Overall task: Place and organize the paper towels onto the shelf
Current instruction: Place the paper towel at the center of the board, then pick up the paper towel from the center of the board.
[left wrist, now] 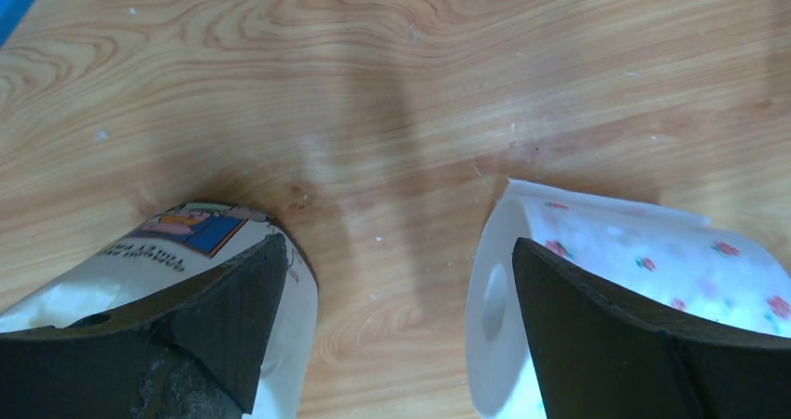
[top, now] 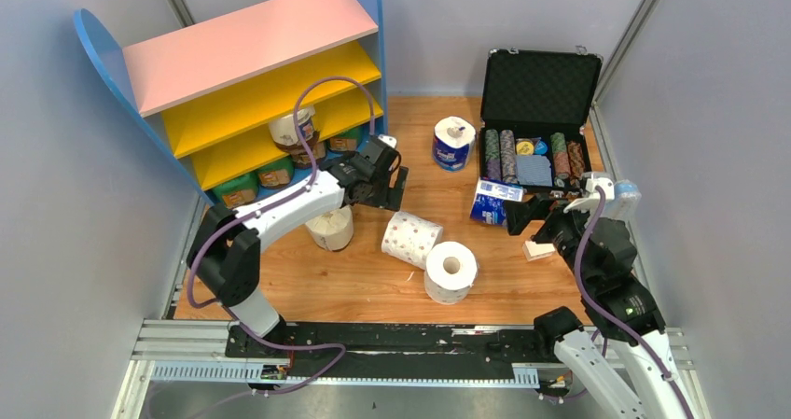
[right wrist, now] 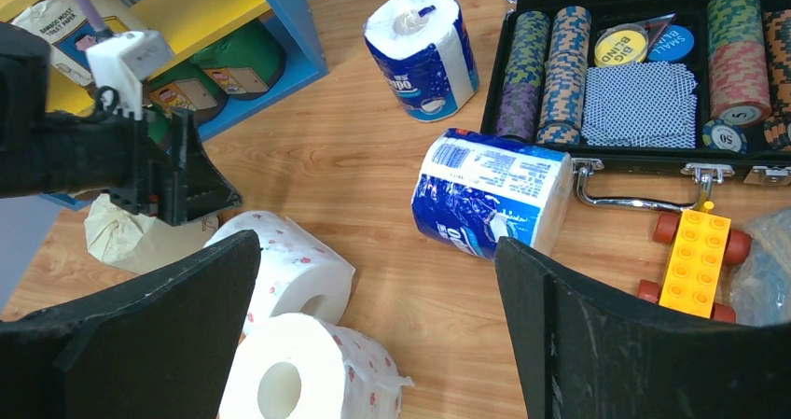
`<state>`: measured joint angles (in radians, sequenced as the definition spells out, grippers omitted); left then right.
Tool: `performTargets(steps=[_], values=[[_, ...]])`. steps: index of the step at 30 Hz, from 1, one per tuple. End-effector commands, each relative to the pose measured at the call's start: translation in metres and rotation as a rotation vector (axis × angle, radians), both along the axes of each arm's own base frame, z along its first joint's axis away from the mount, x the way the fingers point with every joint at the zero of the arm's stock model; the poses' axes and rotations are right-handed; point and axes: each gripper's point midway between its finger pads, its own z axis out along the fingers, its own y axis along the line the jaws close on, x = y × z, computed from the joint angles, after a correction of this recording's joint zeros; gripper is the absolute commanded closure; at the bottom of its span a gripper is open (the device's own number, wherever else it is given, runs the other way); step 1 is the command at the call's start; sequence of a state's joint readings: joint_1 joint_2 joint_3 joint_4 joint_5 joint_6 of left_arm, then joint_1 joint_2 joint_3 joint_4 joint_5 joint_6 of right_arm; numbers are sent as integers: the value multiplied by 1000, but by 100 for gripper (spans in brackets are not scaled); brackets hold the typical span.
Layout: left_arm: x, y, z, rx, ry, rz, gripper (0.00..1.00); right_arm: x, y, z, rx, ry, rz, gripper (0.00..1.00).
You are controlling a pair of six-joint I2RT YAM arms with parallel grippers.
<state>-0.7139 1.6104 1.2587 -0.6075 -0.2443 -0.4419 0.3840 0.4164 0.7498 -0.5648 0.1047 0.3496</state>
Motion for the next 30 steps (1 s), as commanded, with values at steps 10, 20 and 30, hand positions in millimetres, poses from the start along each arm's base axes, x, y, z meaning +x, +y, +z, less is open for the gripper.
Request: performTargets(steps=[10, 20, 30], values=[[-30, 30, -32, 59, 61, 55, 8, 6, 1, 2, 7, 2, -11, 0], [-86, 95, -24, 100, 65, 190, 9, 7, 2, 1, 5, 6, -7, 0], [-101, 164, -19, 111, 18, 483, 9, 6, 4, 1, 9, 5, 1, 0]])
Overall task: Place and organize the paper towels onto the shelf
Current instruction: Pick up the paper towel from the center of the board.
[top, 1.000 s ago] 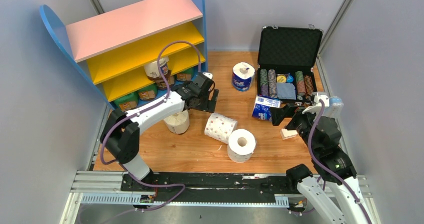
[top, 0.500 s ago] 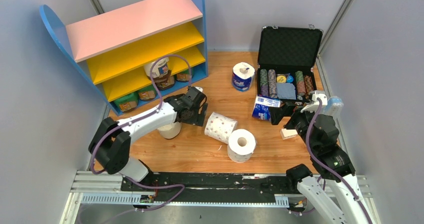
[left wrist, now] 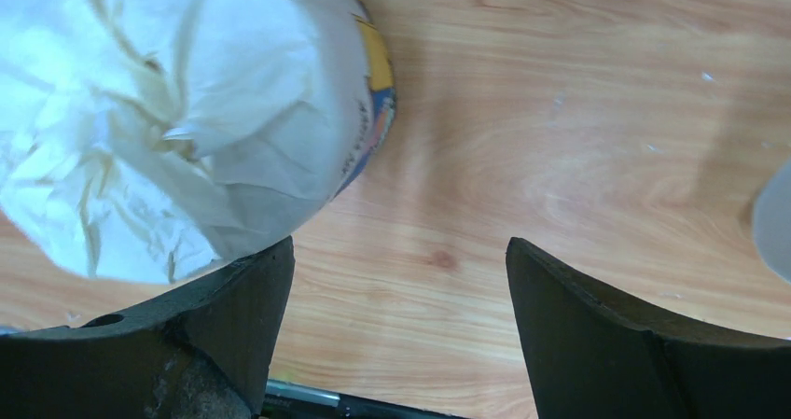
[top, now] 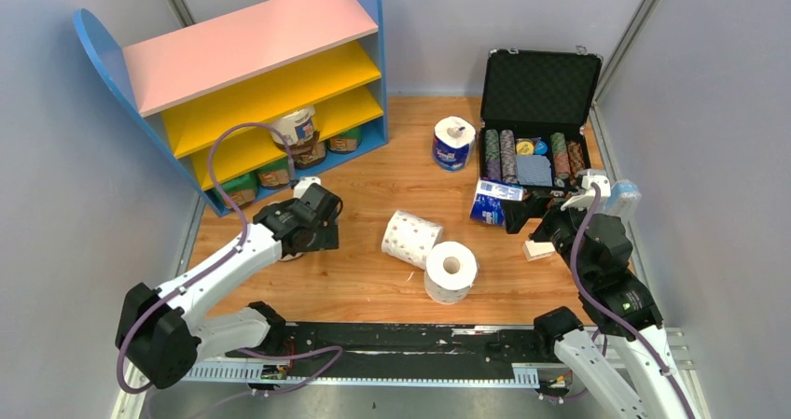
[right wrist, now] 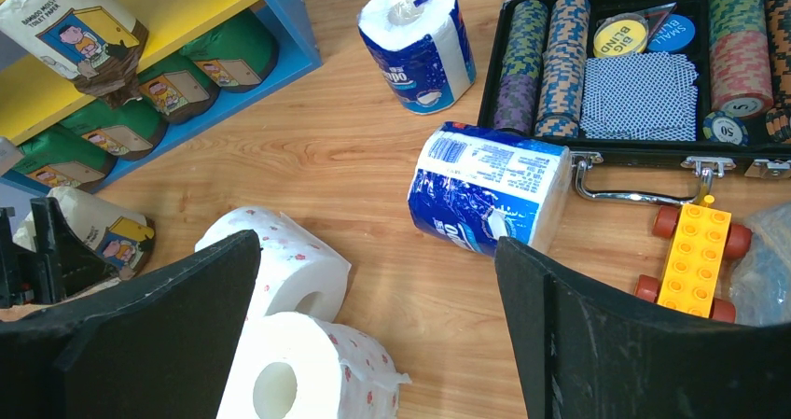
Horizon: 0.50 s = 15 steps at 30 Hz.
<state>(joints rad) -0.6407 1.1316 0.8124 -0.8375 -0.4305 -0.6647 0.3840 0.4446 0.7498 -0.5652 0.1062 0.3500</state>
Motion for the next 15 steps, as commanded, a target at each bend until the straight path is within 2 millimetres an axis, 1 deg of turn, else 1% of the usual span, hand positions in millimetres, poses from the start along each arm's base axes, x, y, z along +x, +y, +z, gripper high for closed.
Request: performTargets(steps=[1, 4, 6, 8, 11, 12, 13, 14, 15], values=[[0, 25, 11, 5, -56, 144, 9, 1, 2, 8, 21, -25, 3, 0], [-6, 43, 14, 51, -59, 214, 7, 1, 1, 9, 22, -28, -2, 0], [-7, 56, 20, 75, -80, 257, 7, 0, 1, 9, 23, -31, -1, 0], [-6, 61, 33, 53, -131, 281, 7, 1, 2, 9, 23, -28, 2, 0], [-4, 56, 48, 6, -168, 256, 8, 1, 2, 9, 23, -27, 5, 0], [-1, 52, 56, -14, -182, 247, 8, 1, 2, 9, 22, -26, 4, 0], [-1, 47, 59, -35, -173, 225, 8, 1, 2, 9, 22, -27, 2, 0], [2, 43, 69, -54, -183, 214, 8, 1, 2, 9, 22, -27, 2, 0], [3, 38, 71, -70, -174, 191, 8, 1, 2, 9, 22, -27, 1, 0]])
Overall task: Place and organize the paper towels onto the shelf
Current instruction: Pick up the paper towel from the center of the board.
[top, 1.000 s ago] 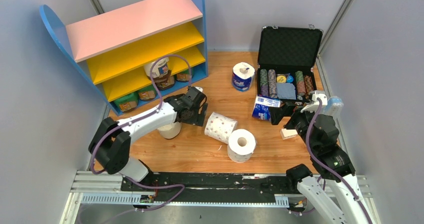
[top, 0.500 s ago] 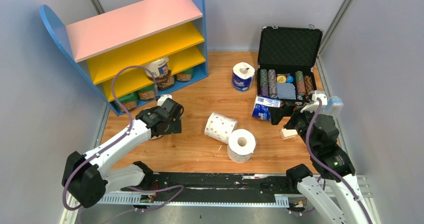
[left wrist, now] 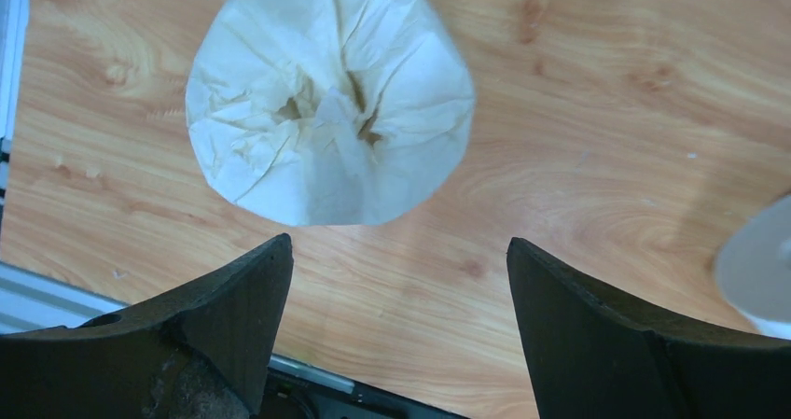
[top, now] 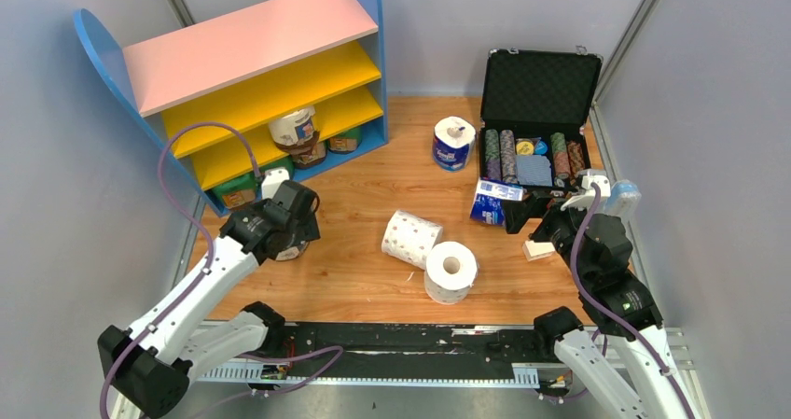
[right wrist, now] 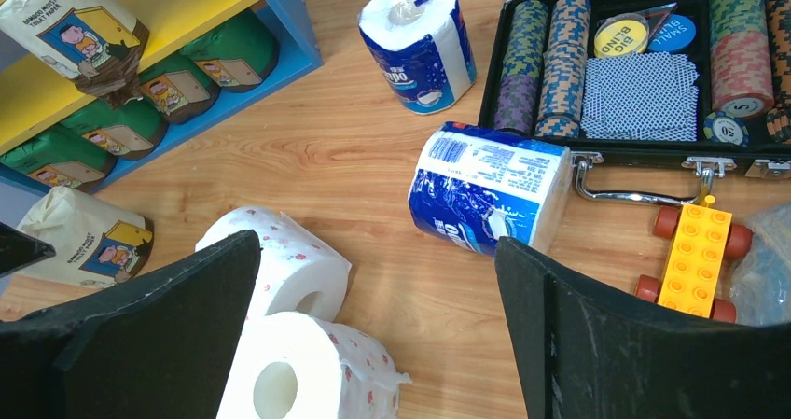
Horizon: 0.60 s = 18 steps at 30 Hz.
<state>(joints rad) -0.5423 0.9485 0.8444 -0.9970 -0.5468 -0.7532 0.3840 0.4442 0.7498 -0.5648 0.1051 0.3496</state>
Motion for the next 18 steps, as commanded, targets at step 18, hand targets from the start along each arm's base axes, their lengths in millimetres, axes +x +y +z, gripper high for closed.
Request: performTargets(steps=[18], values=[[65, -25, 26, 62, -63, -35, 27, 4, 1, 5, 11, -14, -9, 0]])
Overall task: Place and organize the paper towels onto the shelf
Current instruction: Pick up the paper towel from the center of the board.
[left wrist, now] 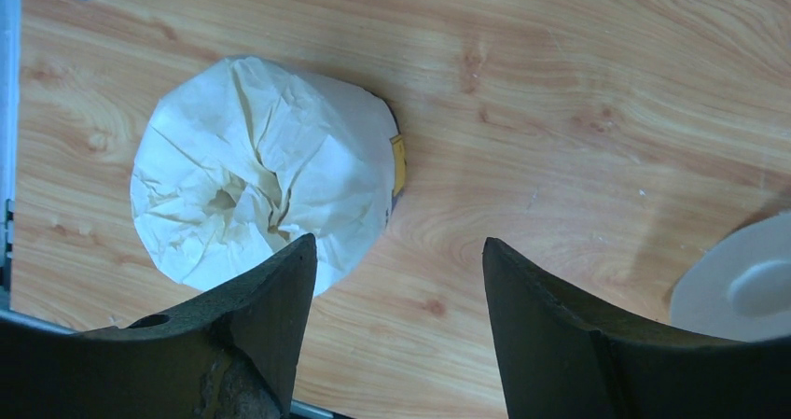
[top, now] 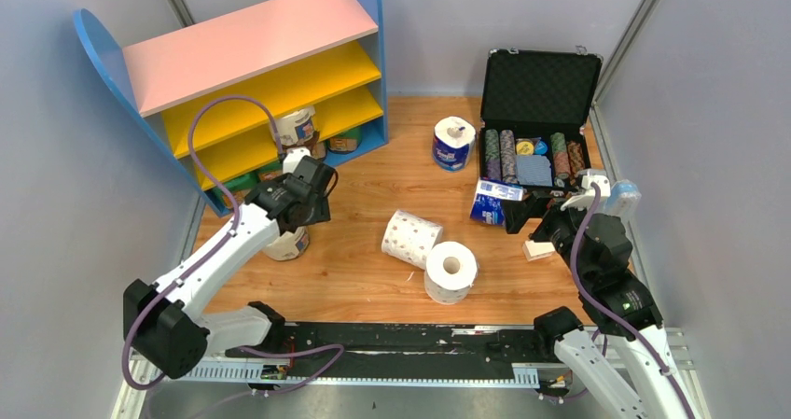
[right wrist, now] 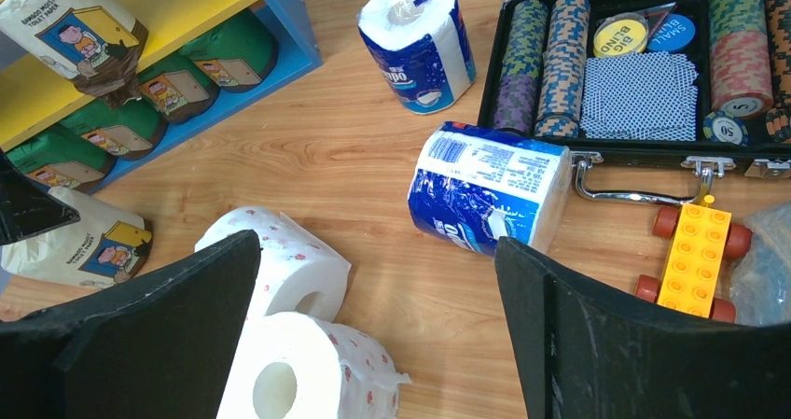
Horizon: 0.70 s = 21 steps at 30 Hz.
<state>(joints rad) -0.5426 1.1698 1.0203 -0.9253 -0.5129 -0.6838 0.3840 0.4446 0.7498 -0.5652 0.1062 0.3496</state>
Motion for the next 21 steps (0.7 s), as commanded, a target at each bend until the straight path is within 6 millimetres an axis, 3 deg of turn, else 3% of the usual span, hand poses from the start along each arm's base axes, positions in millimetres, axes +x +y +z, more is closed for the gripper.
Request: performTargets(steps=[1, 11, 21], values=[[19, 12, 7, 81, -81, 49, 27, 4, 1, 6, 12, -15, -7, 0], [19, 34, -35, 207, -34, 147, 30, 5, 2, 4, 8, -7, -2, 0], [11, 45, -54, 164, -9, 227, 24, 4, 2, 4, 10, -10, 0, 0]])
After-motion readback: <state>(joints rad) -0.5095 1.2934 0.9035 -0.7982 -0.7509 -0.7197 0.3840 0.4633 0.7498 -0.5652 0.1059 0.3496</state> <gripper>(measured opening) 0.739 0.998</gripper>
